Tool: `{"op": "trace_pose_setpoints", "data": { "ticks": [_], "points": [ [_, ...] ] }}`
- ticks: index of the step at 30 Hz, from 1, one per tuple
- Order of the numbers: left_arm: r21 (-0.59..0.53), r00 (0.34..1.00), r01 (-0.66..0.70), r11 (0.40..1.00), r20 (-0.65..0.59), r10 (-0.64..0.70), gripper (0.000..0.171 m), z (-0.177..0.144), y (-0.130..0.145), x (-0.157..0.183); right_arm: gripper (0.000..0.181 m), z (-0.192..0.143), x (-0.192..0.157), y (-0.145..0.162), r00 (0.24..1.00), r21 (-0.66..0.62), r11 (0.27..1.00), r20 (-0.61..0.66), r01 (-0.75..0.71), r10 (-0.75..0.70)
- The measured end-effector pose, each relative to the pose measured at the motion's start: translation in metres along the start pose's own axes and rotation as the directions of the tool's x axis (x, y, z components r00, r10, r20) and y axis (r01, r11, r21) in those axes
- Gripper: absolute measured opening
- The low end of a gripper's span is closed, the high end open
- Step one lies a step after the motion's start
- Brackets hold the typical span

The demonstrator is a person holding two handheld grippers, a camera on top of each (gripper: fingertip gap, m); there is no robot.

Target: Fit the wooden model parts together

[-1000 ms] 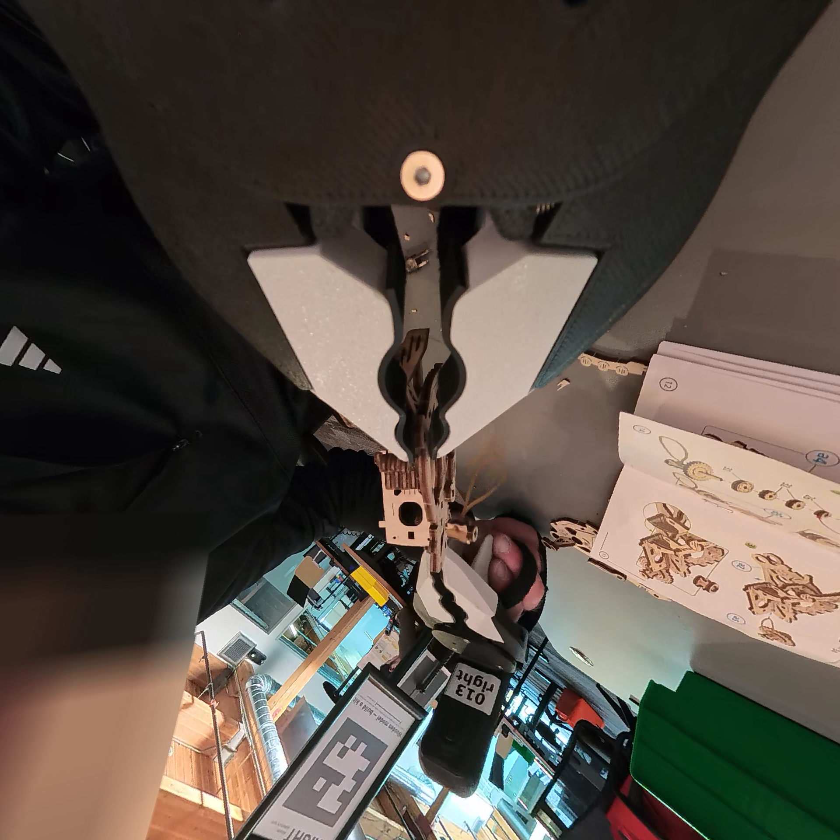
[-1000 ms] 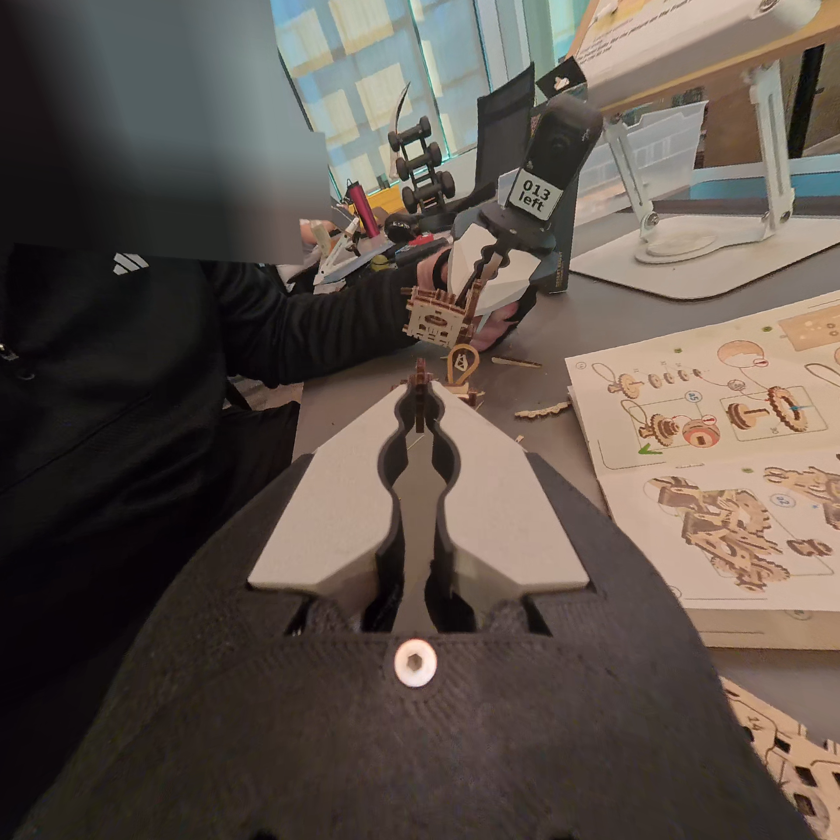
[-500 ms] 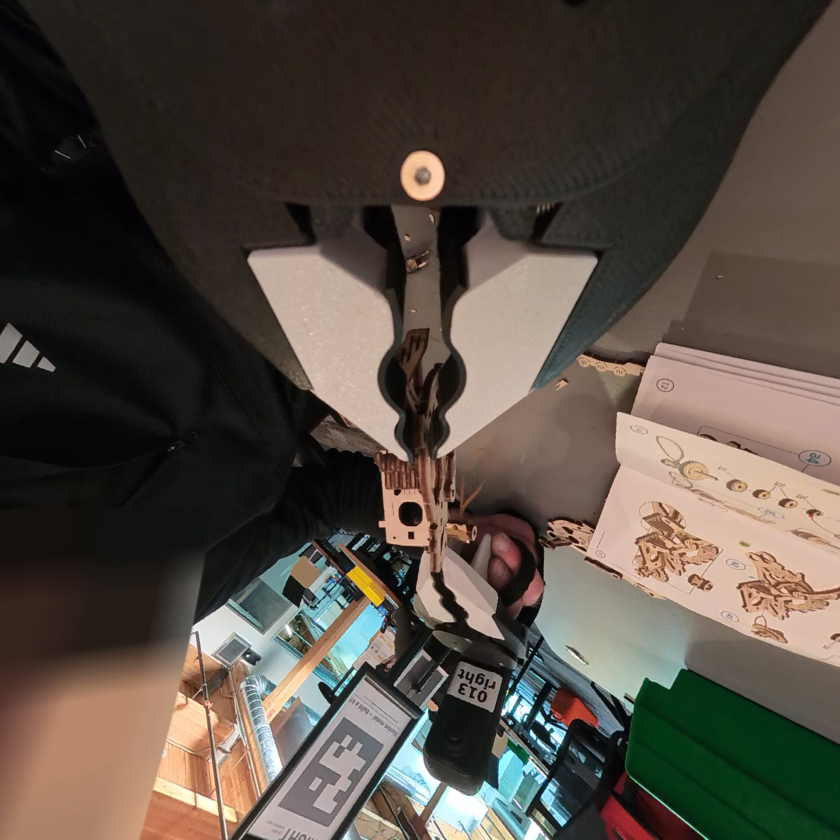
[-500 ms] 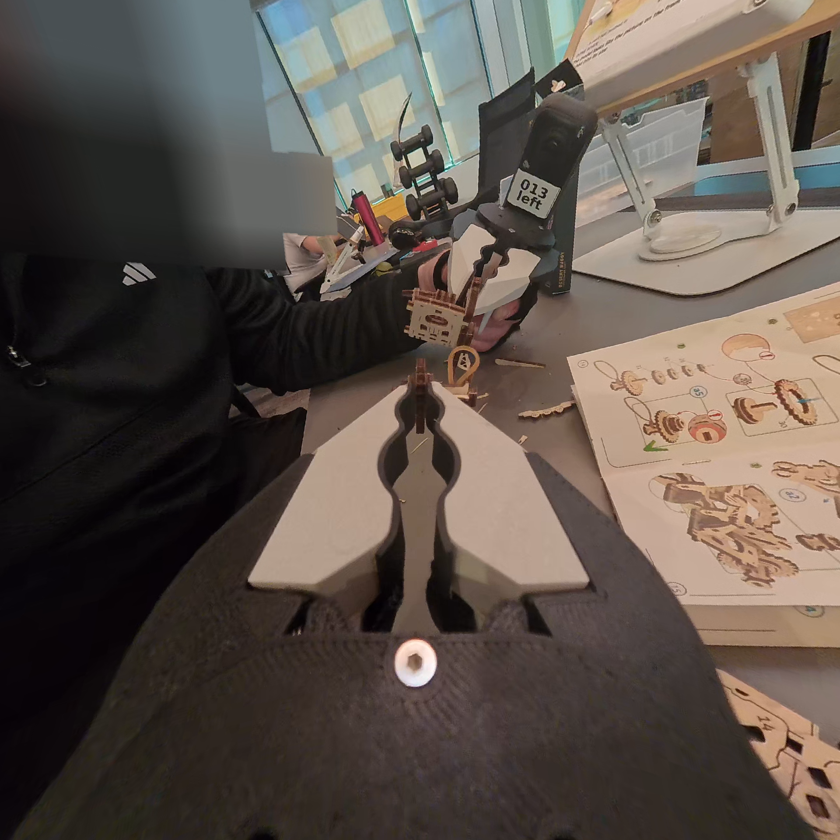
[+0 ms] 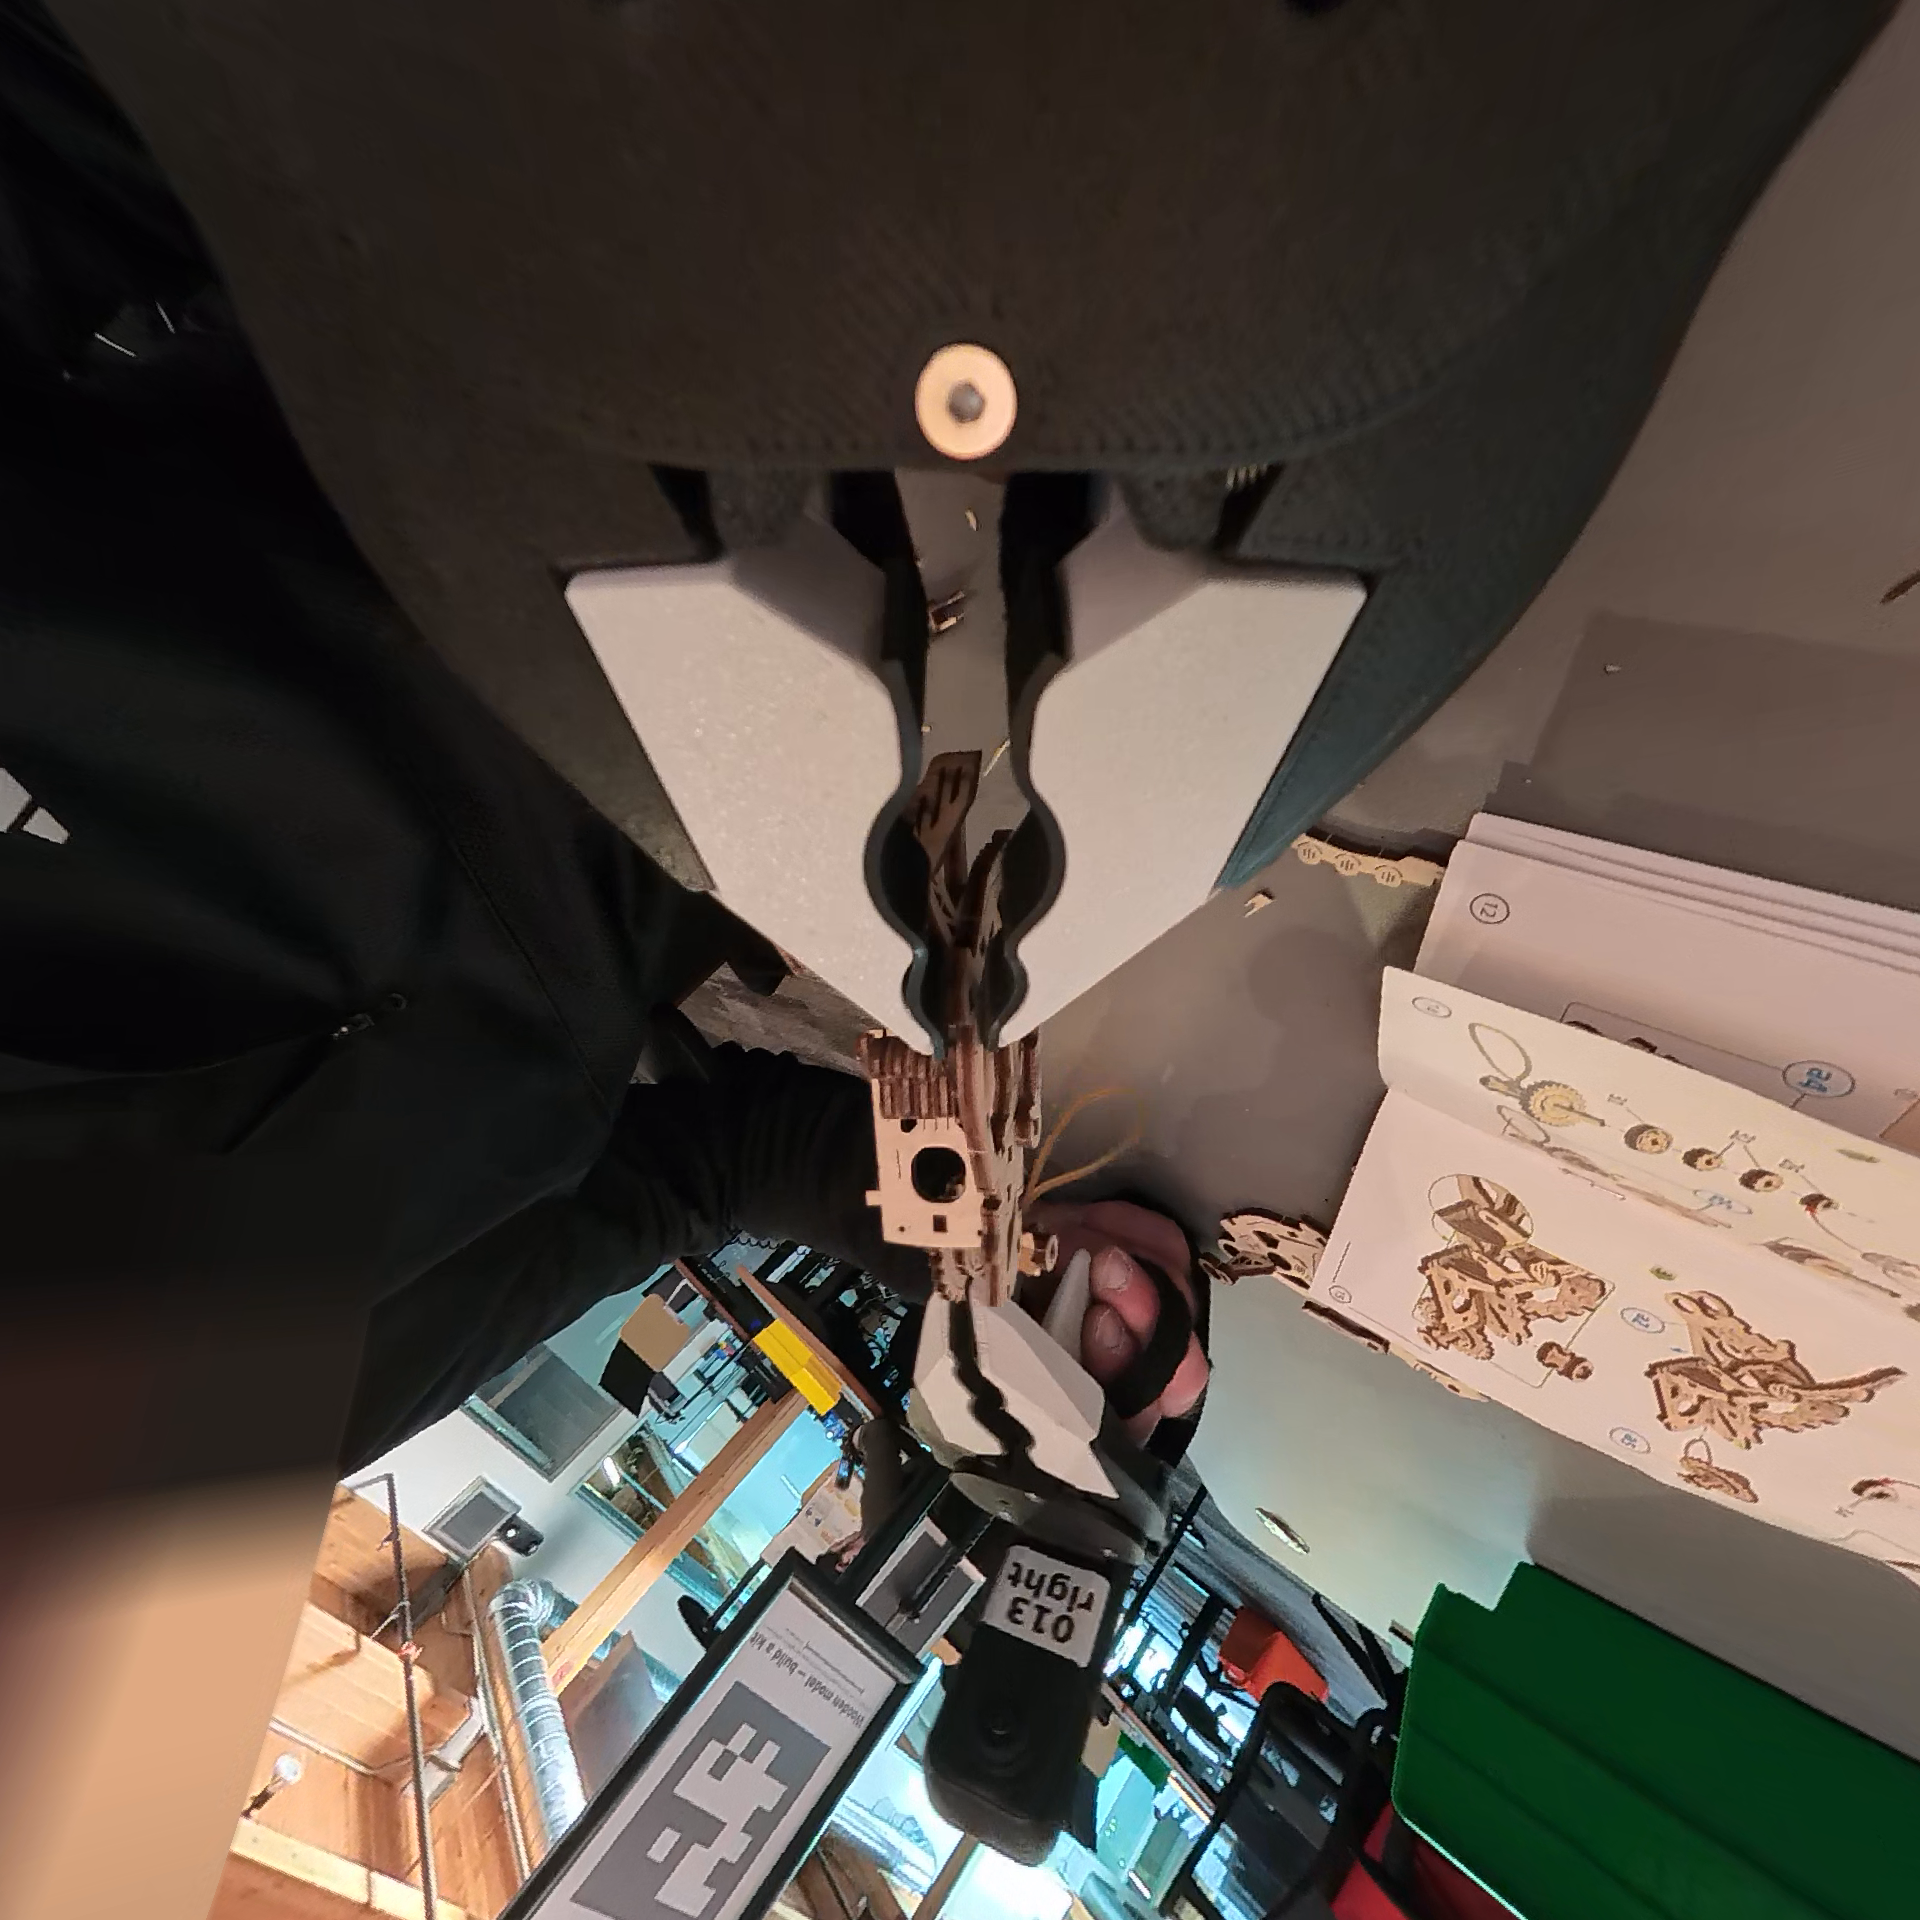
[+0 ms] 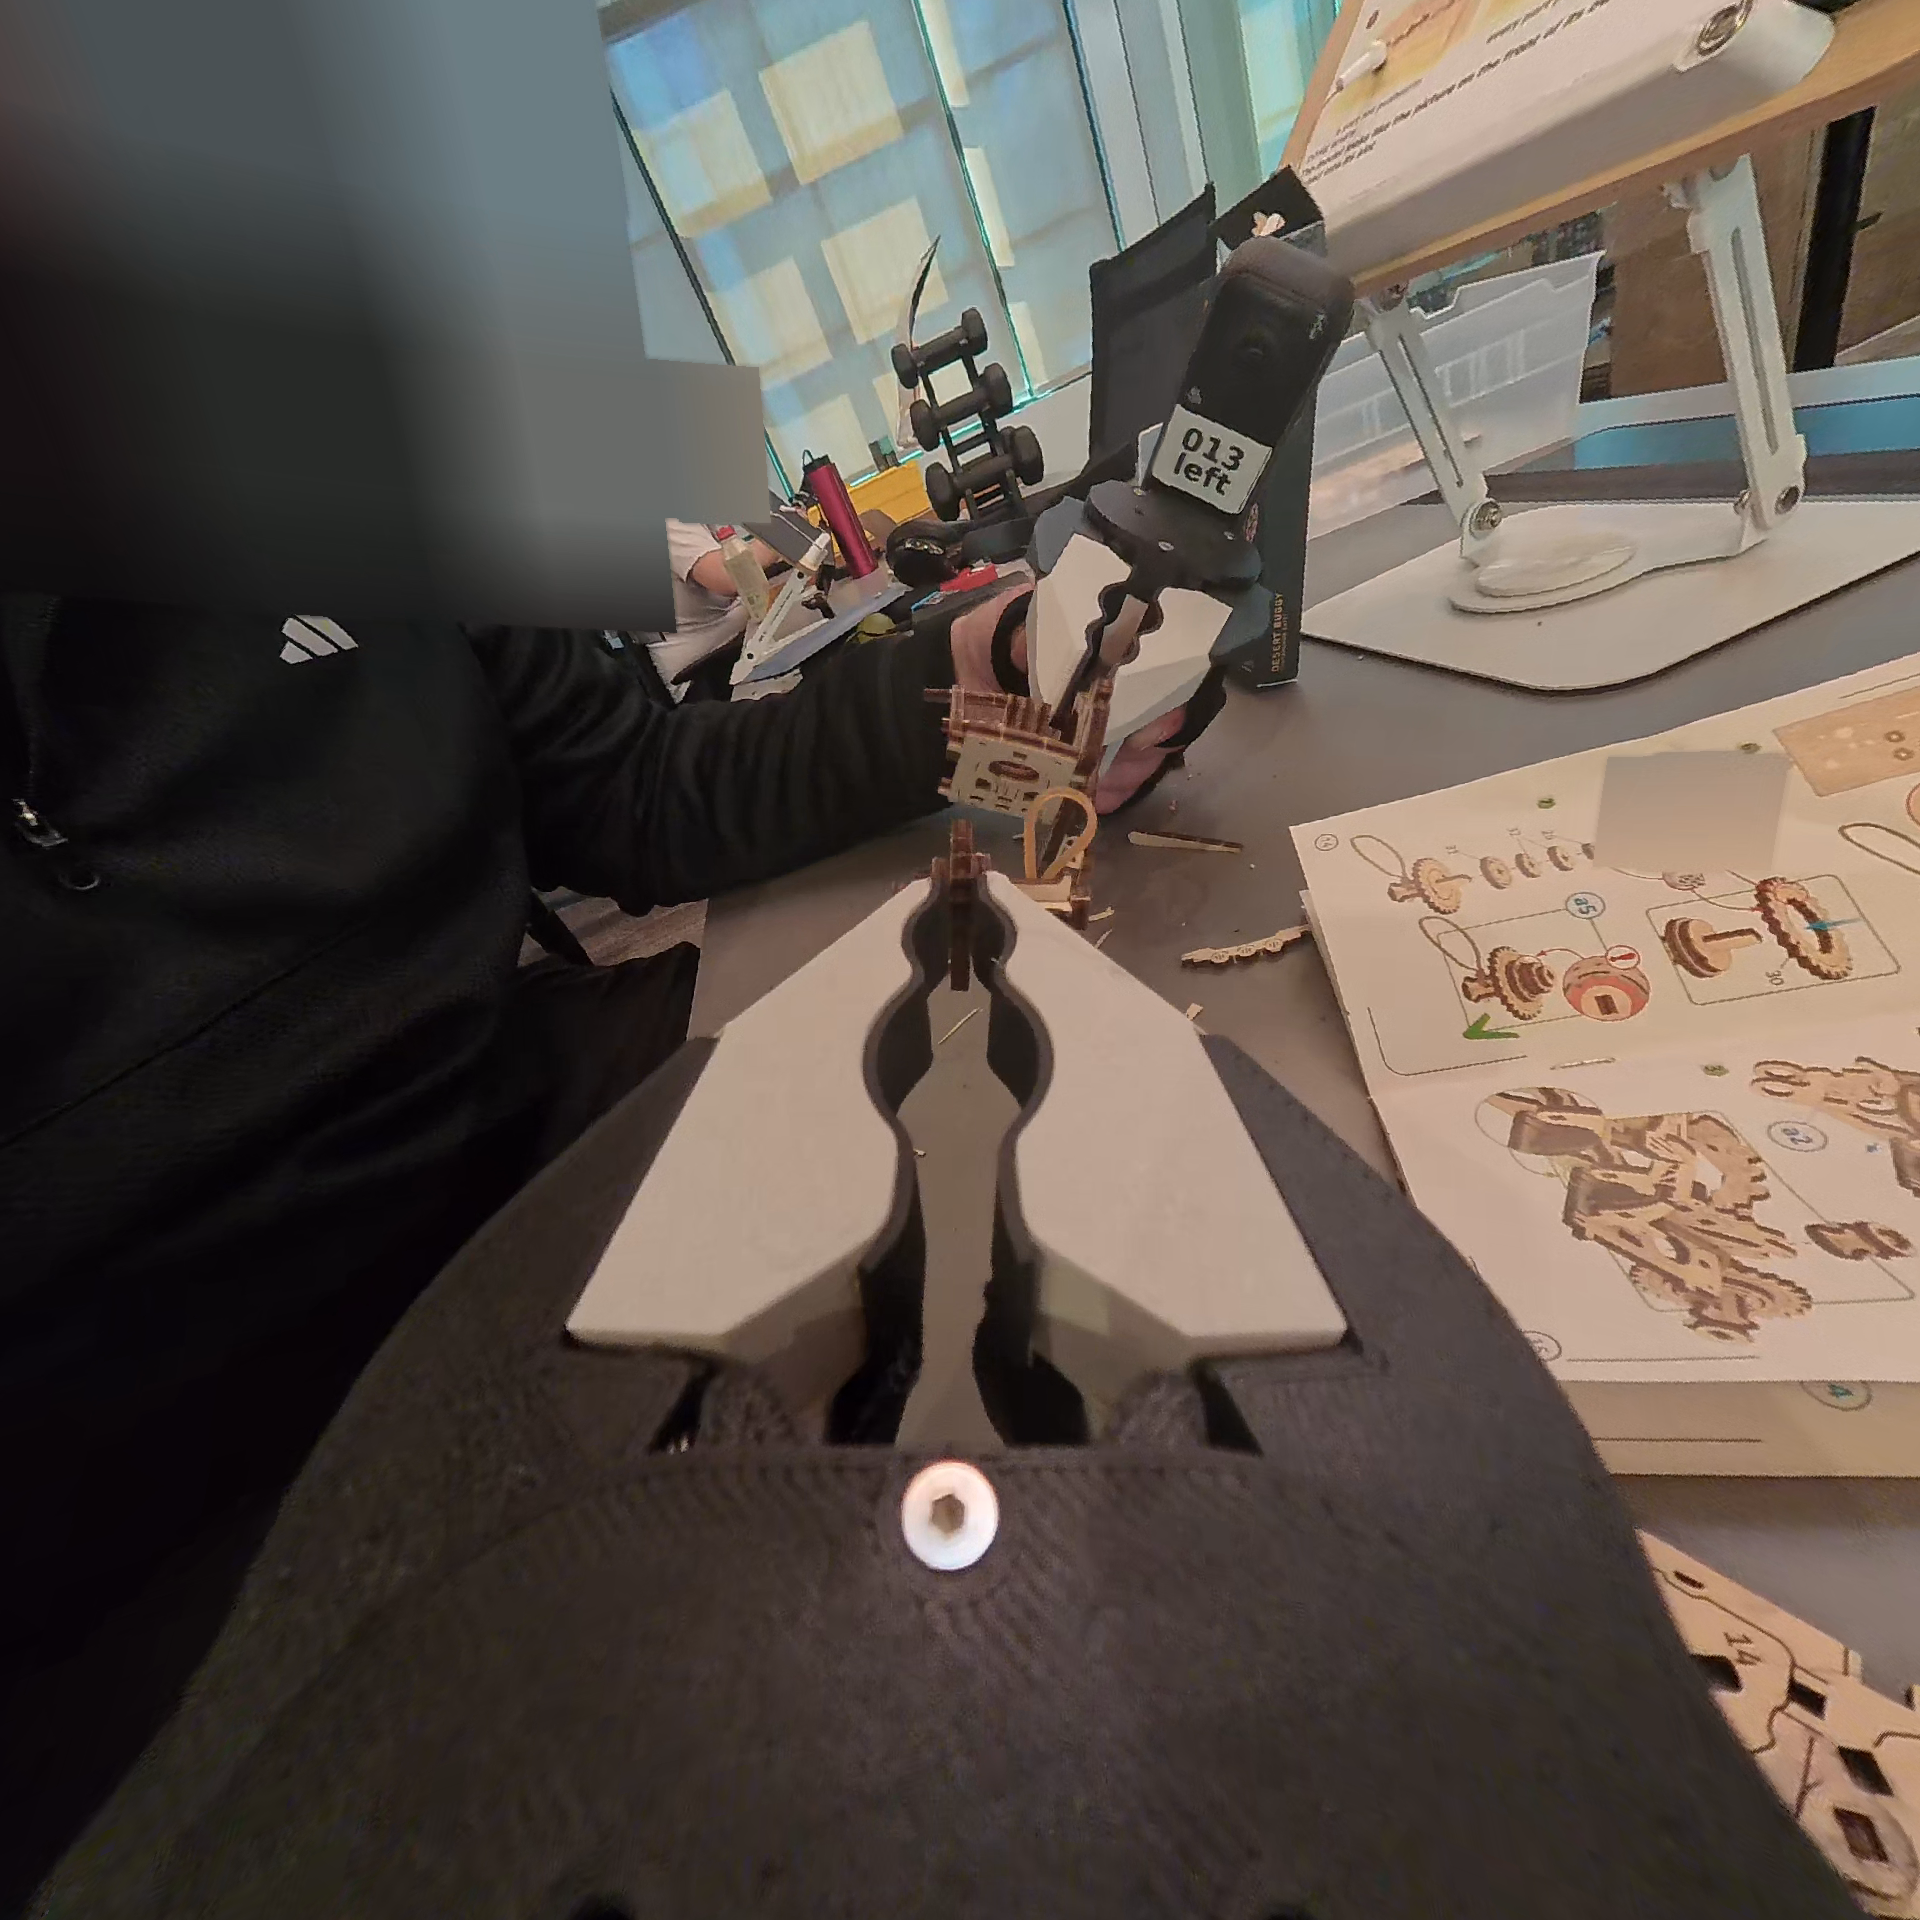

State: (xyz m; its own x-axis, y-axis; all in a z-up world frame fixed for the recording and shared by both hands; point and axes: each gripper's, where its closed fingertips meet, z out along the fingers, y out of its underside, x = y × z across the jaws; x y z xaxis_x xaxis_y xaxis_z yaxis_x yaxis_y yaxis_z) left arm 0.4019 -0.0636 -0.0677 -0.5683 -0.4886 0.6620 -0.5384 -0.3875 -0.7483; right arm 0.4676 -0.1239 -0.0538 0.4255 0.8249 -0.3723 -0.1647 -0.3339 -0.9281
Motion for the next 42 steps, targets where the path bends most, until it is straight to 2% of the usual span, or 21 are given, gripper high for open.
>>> {"op": "trace_pose_setpoints", "data": {
  "ticks": [8,14,19,25,30,37,42],
  "points": [
    [-0.04,0.998,0.006,0.999,0.06,-0.004,0.003,-0.001,0.006,-0.009,0.0,0.0,-0.007,-0.005,0.993,-0.075,0.992,-0.051,0.099,-0.103],
    [-0.091,0.994,0.004,0.996,0.108,0.006,0.003,0.003,0.013,-0.014,0.0,0.011,-0.012,-0.004,0.958,-0.324,0.92,-0.102,0.222,-0.267],
    [-0.121,0.988,-0.012,0.993,0.151,0.031,0.003,0.004,0.015,-0.017,0.0,0.027,-0.018,-0.002,0.939,-0.443,0.856,-0.082,0.267,-0.335],
    [-0.25,0.957,-0.056,0.967,0.262,0.124,0.003,0.007,0.026,-0.025,0.0,0.033,-0.018,0.006,0.936,-0.534,0.806,-0.072,0.254,-0.343],
    [-0.321,0.937,-0.072,0.944,0.301,0.174,0.004,0.013,0.031,-0.025,0.0,0.035,-0.012,0.022,0.938,-0.615,0.757,-0.076,0.222,-0.337],
    [-0.377,0.921,-0.092,0.922,0.319,0.222,0.004,0.021,0.035,-0.023,0.0,0.053,-0.014,0.028,0.951,-0.634,0.742,-0.034,0.216,-0.307],
    [-0.391,0.918,-0.093,0.916,0.322,0.23,0.004,0.022,0.036,-0.022,0.0,0.059,-0.012,0.035,0.949,-0.679,0.701,-0.024,0.216,-0.316]
  ]
}}
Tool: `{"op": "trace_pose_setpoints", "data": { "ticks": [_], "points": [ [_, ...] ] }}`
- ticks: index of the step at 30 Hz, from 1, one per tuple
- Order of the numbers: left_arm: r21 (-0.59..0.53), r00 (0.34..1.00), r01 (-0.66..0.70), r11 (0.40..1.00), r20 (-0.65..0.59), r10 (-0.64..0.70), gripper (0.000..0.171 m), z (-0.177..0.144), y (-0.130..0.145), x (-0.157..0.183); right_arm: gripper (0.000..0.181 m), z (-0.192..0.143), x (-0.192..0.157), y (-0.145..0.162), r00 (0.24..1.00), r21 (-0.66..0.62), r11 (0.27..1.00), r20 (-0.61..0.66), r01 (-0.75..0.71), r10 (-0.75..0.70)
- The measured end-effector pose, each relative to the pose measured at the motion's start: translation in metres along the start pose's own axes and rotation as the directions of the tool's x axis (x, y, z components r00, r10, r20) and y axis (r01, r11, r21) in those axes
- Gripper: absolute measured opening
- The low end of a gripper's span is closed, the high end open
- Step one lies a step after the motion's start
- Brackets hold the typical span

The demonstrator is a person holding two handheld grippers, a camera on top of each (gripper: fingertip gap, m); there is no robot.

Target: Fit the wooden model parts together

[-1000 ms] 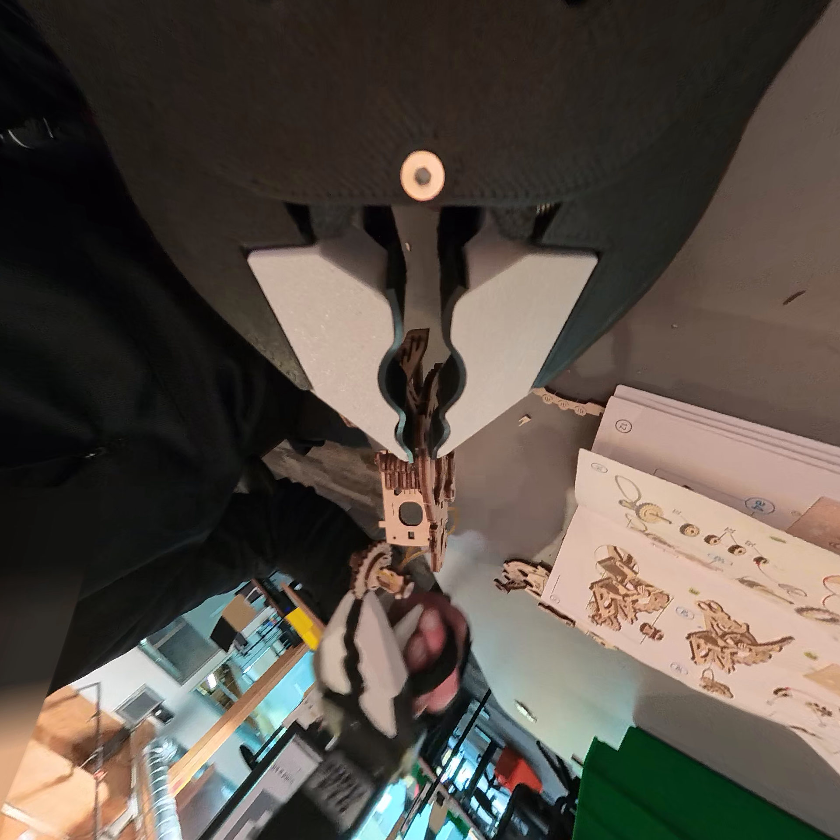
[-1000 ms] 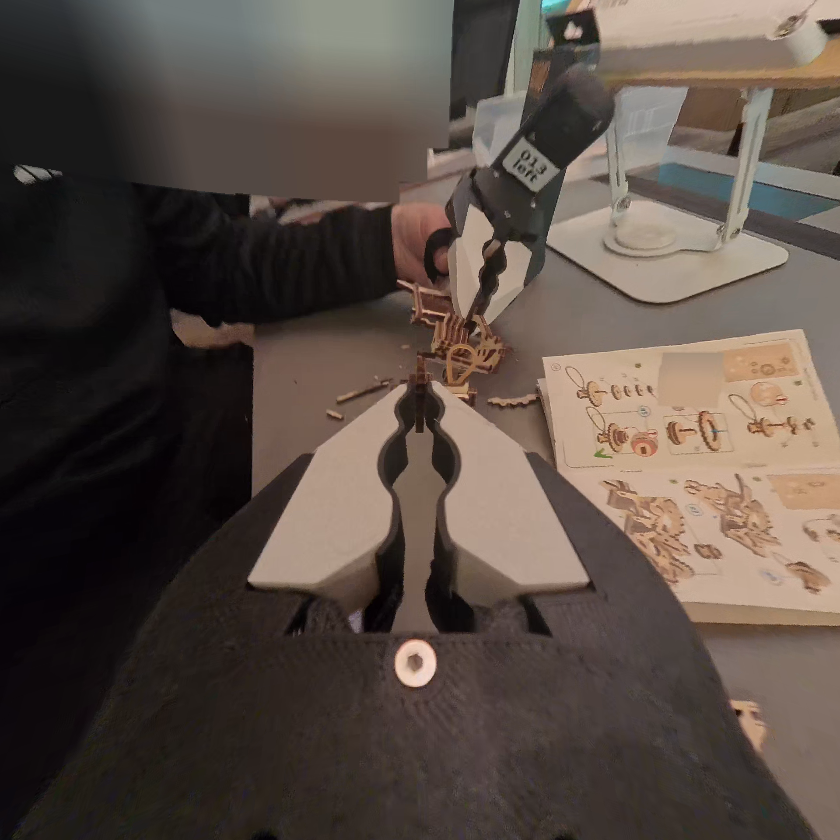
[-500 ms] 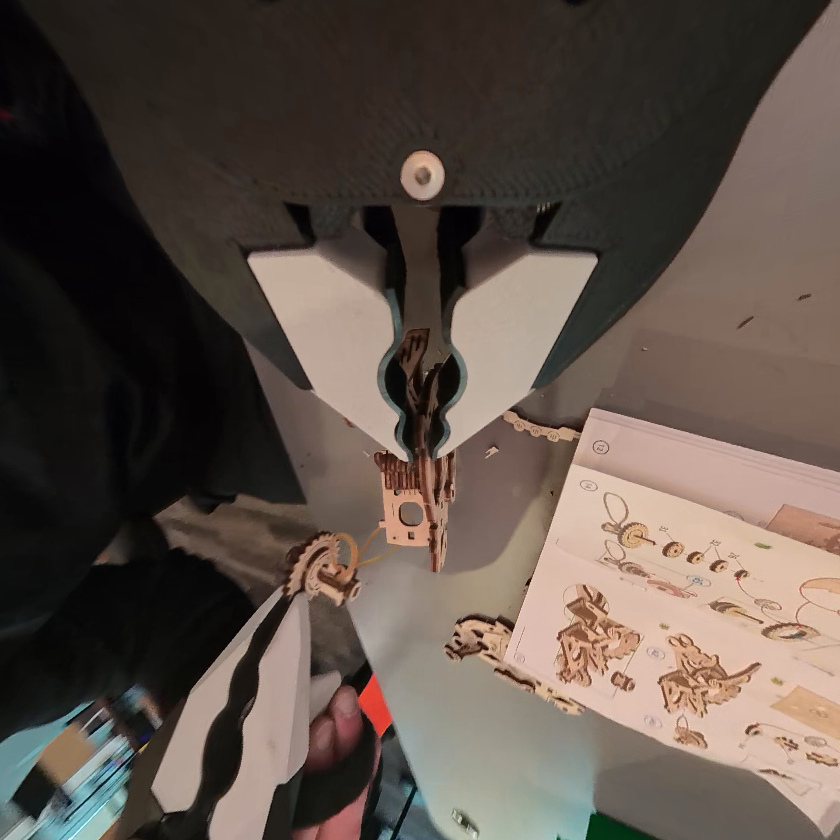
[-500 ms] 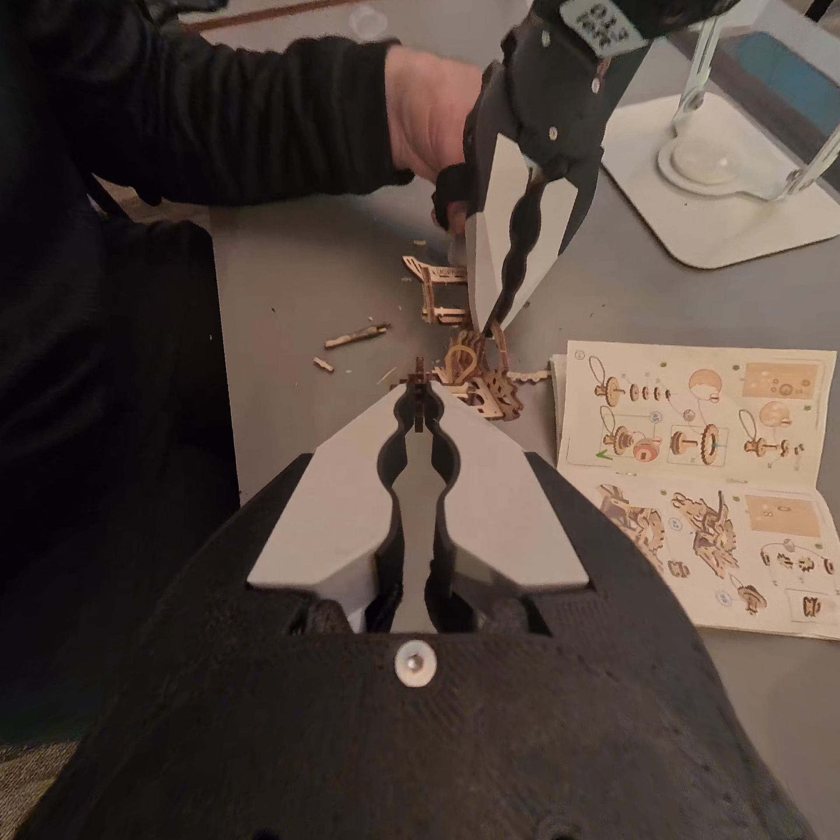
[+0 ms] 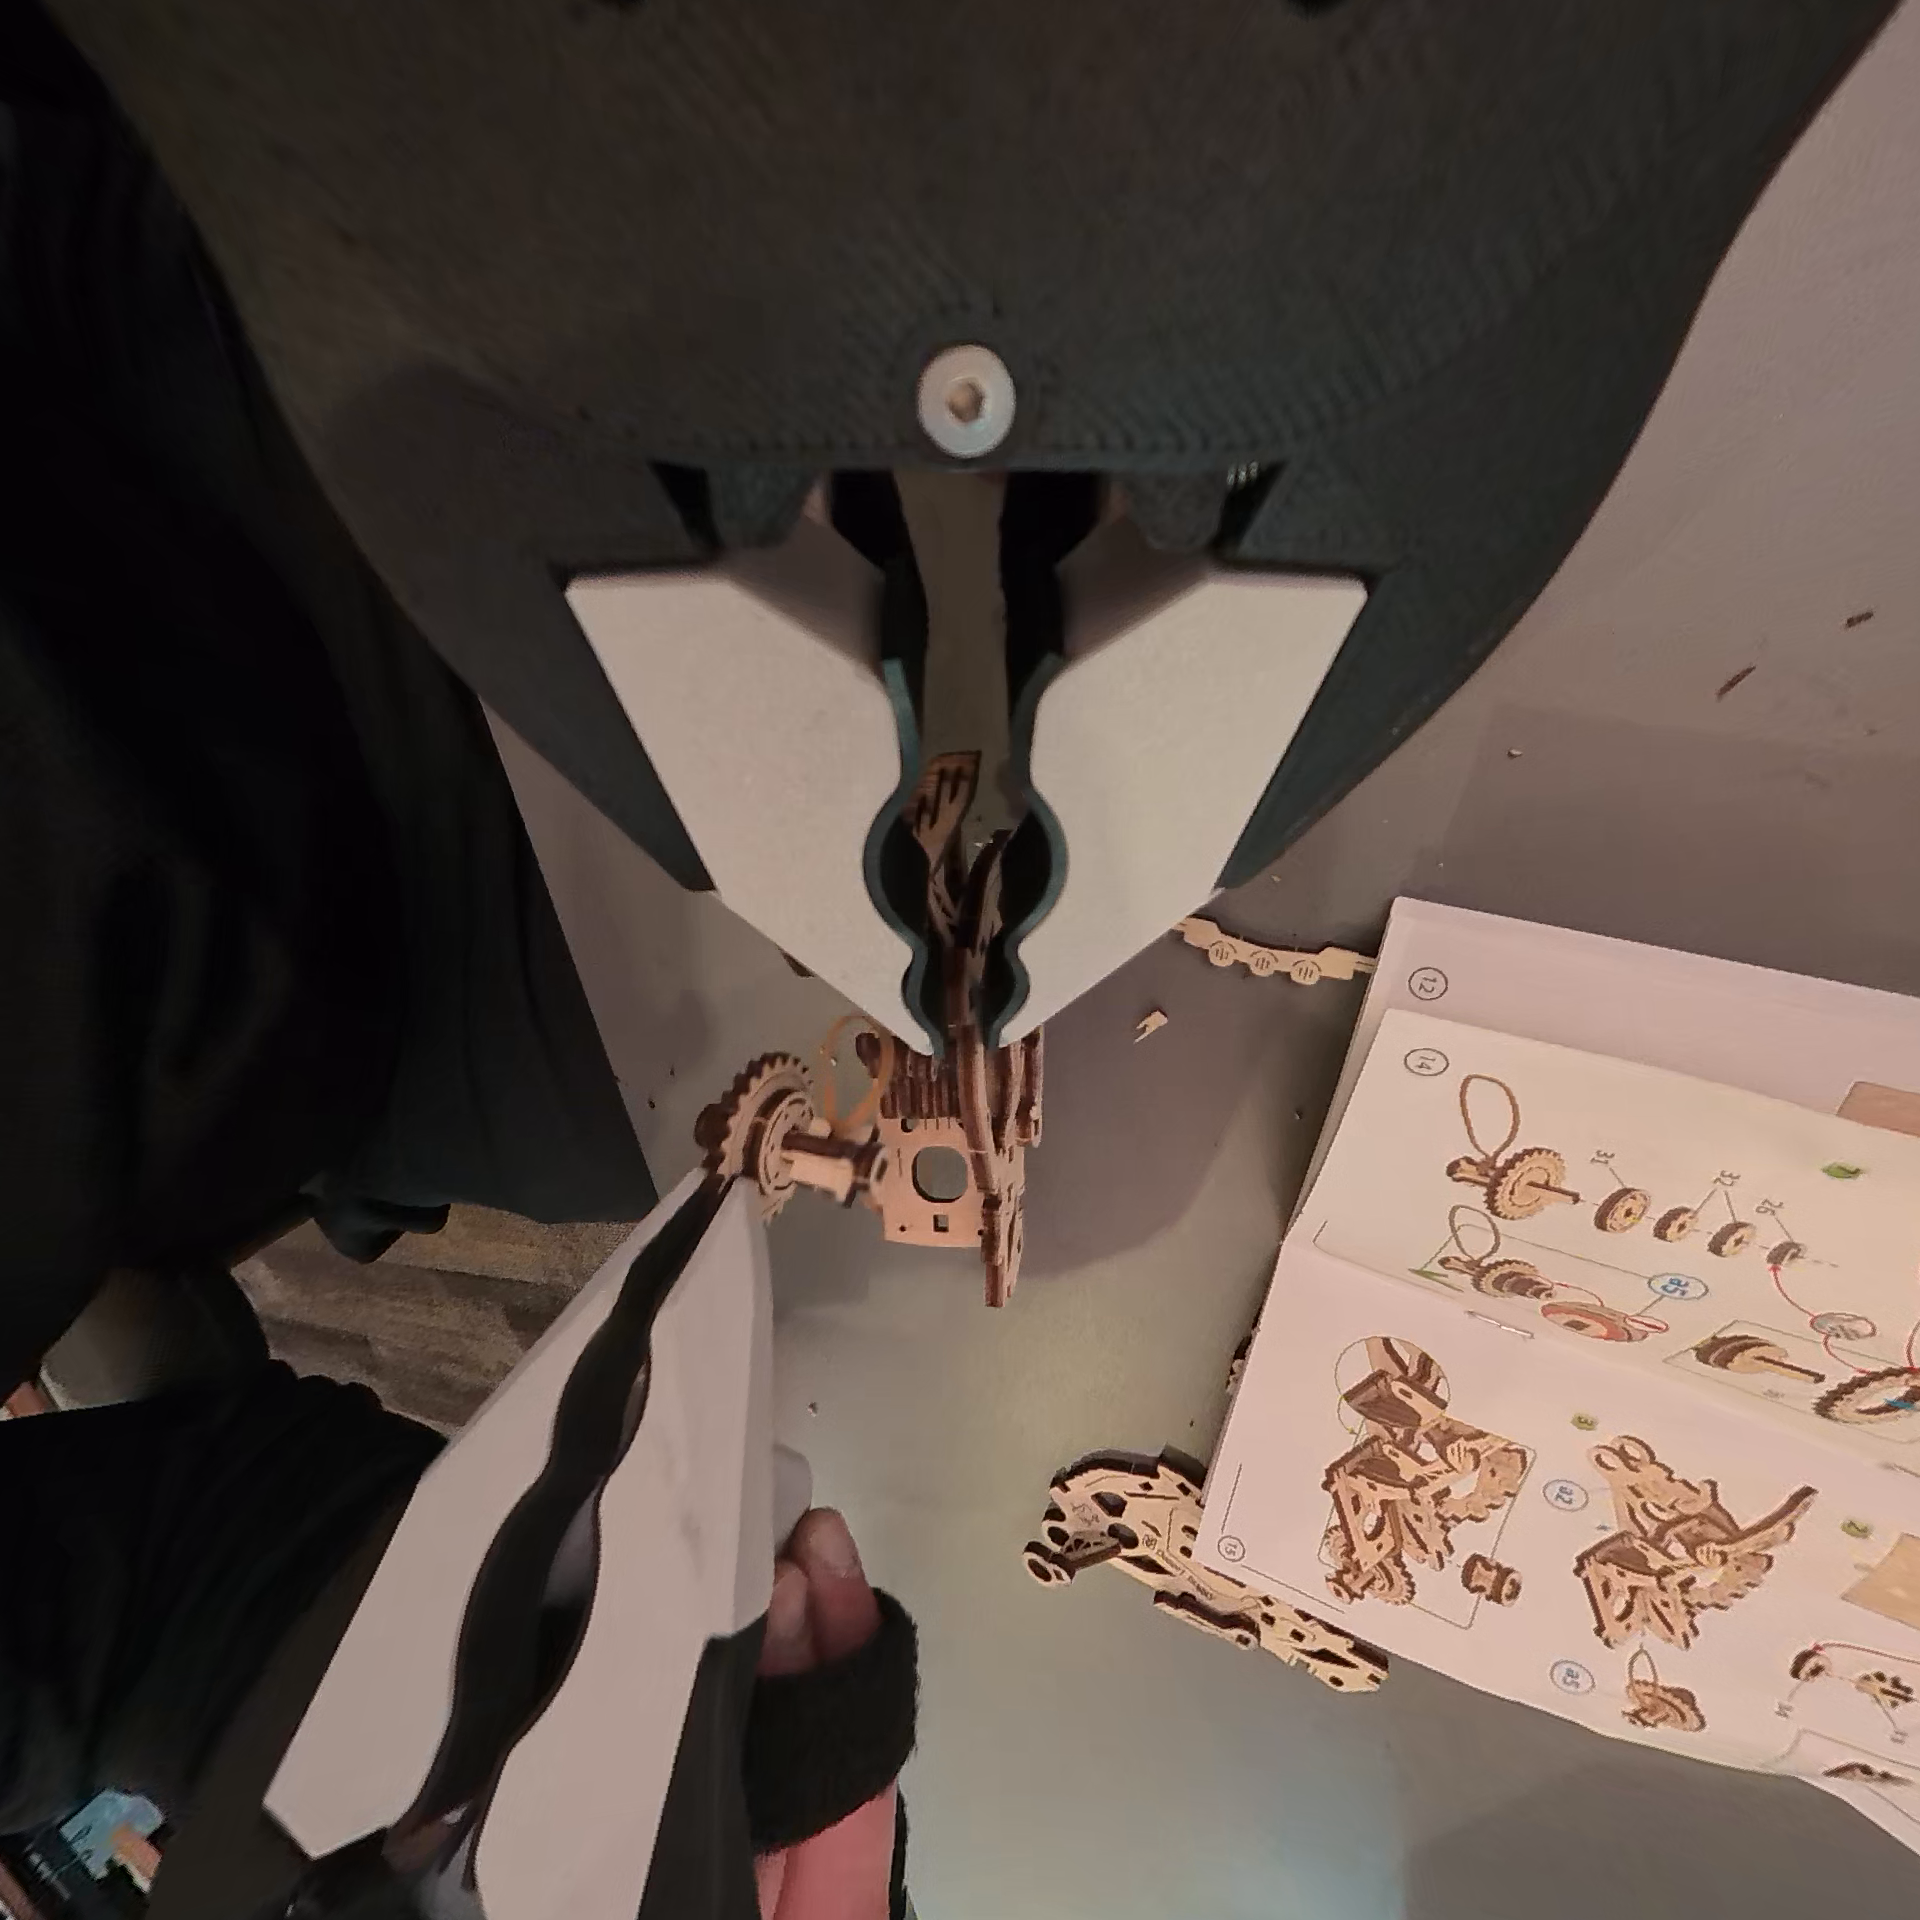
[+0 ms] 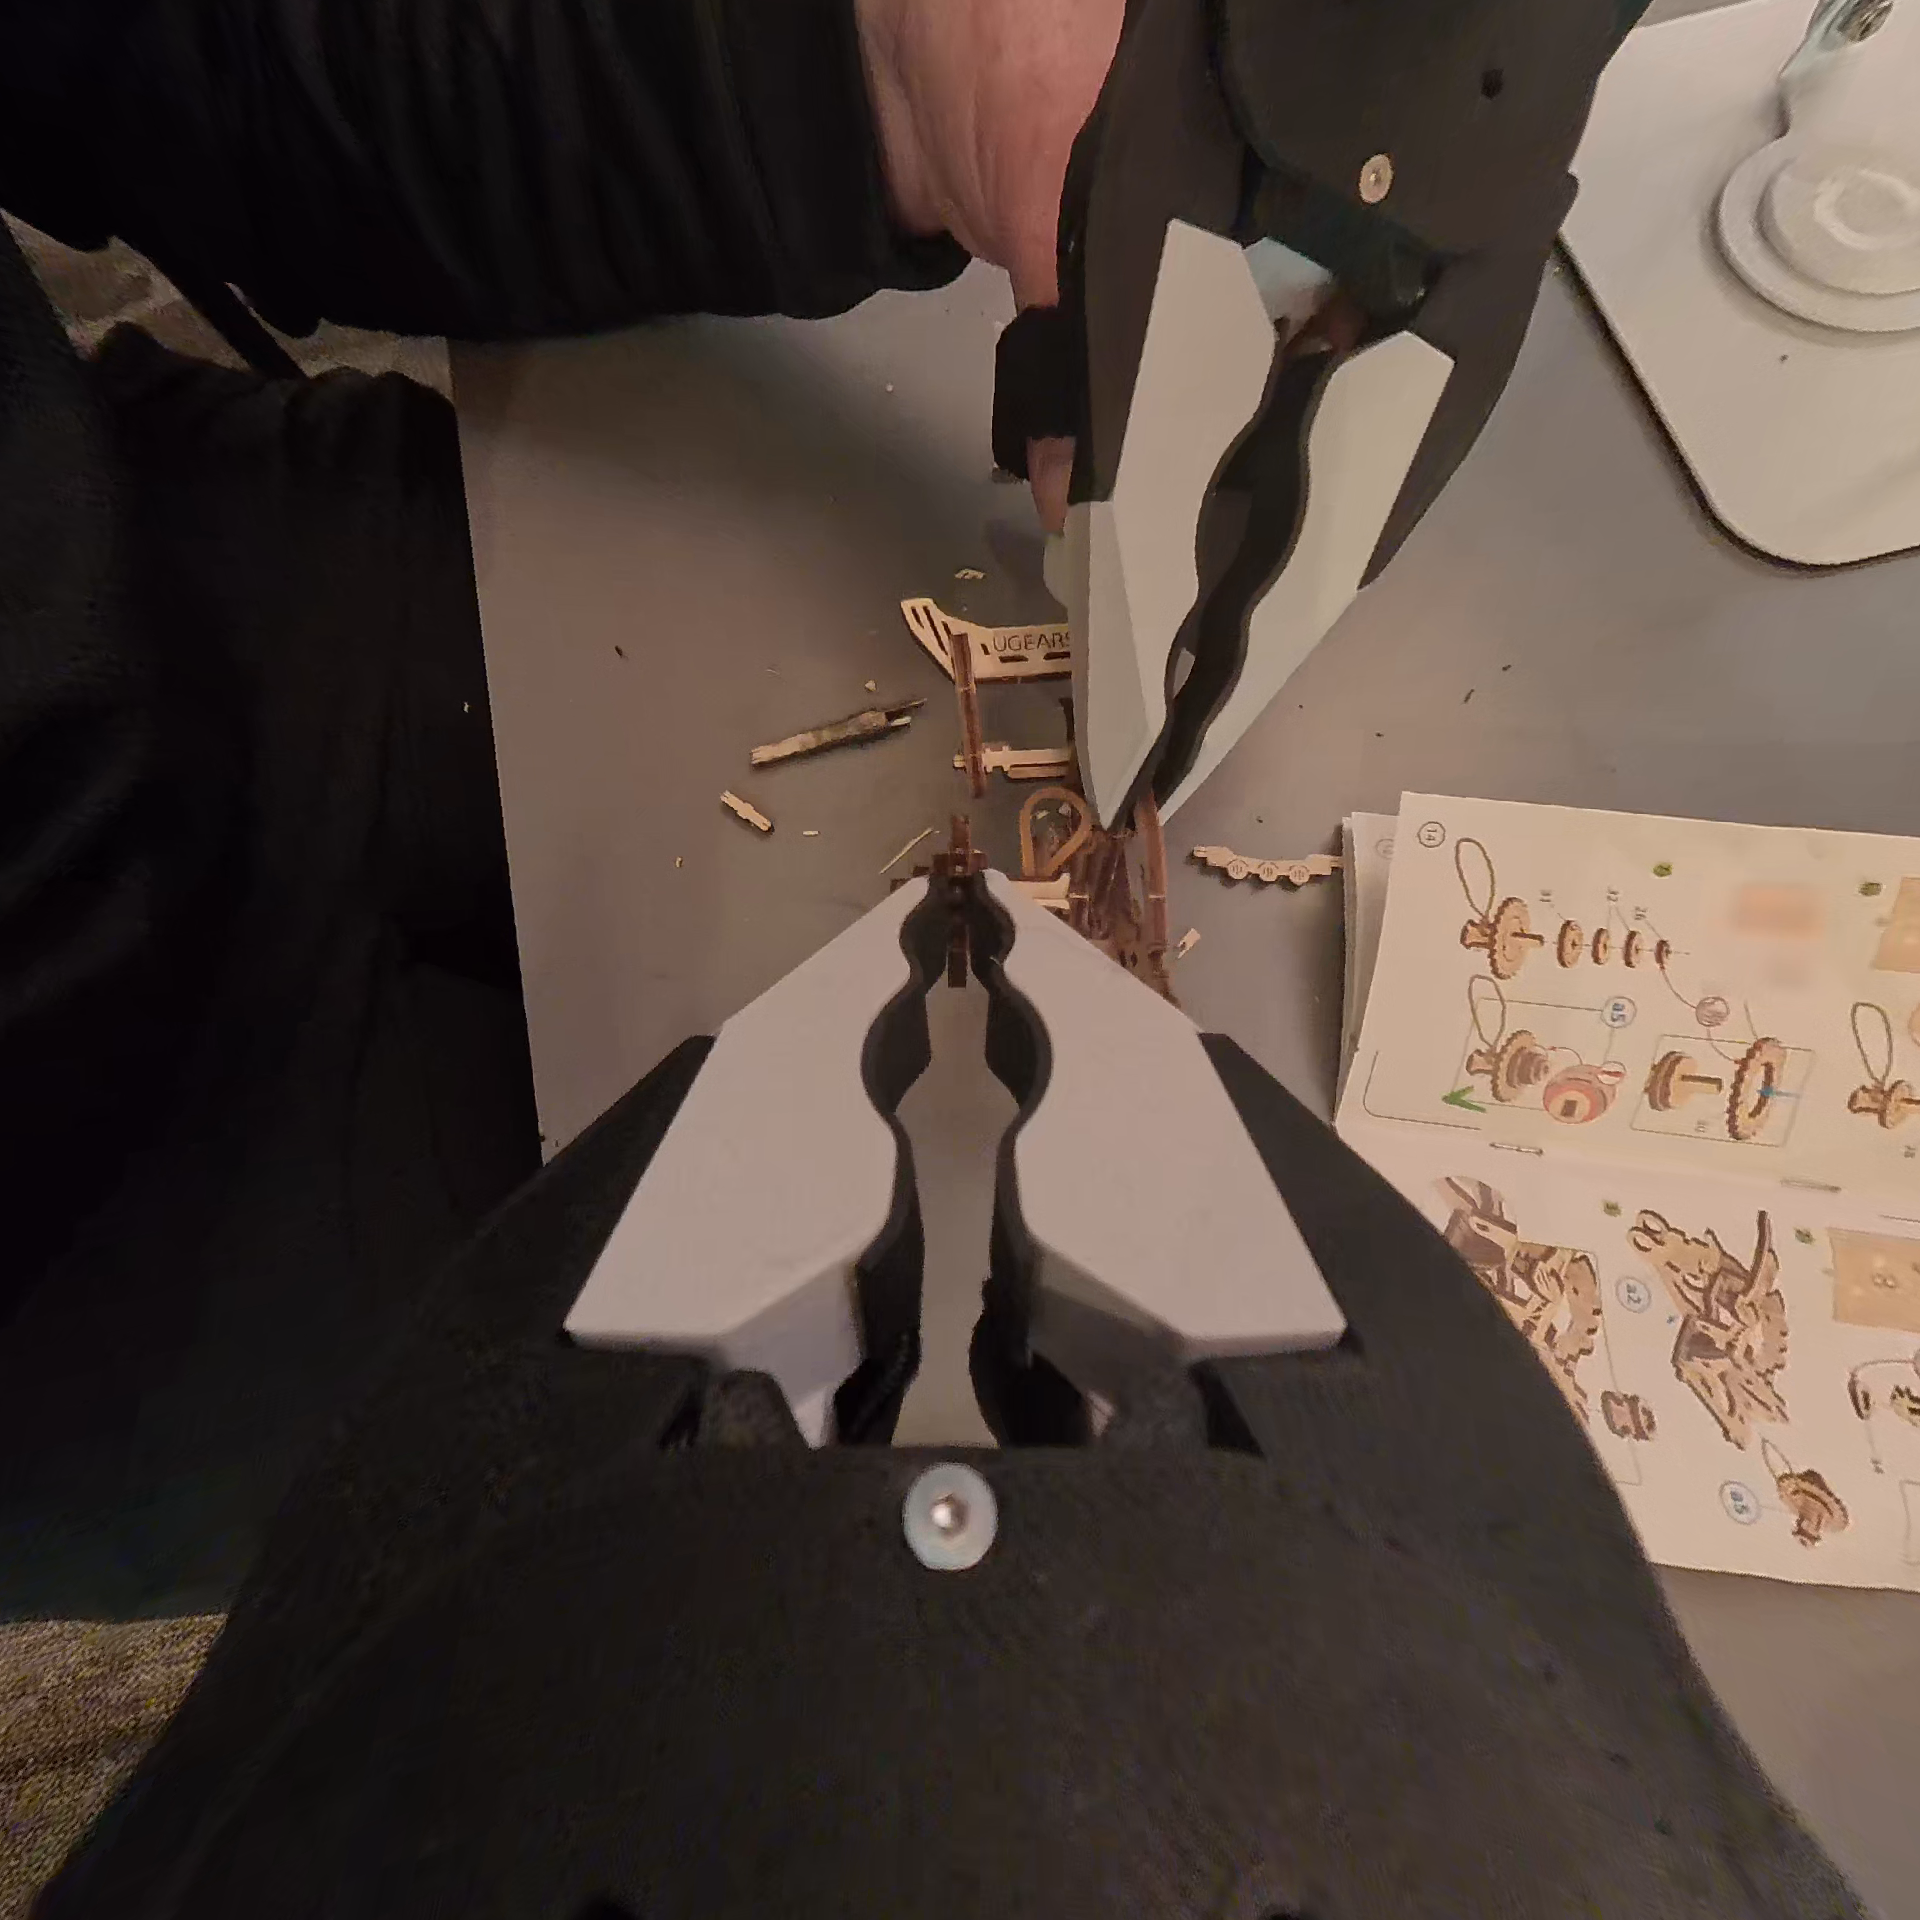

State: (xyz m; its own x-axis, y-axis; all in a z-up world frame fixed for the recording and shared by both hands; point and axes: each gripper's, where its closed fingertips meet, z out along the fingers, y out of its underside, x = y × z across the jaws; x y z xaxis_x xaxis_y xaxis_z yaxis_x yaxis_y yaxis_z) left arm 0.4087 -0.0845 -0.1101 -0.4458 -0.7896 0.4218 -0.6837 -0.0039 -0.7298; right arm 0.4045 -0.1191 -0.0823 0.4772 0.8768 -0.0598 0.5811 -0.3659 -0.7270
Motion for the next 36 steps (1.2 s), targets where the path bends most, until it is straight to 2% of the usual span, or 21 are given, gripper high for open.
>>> {"op": "trace_pose_setpoints", "data": {
  "ticks": [11,26,36],
  "points": [
    [-0.013,1.0,-0.015,1.0,0.003,0.015,0.004,0.002,0.0,0.003,0.0,0.005,0.007,0.008,0.999,-0.07,0.997,-0.015,-0.043,0.042],
    [-0.018,0.999,-0.037,0.999,0.019,0.037,0.004,0.003,0.0,0.002,0.0,0.005,0.013,0.006,0.991,-0.032,0.991,-0.011,-0.13,0.13],
    [-0.023,0.988,-0.137,0.99,0.068,0.138,0.004,0.003,-0.006,0.004,0.0,0.001,0.011,0.008,0.977,0.03,0.976,0.005,-0.215,0.215]
  ]
}}
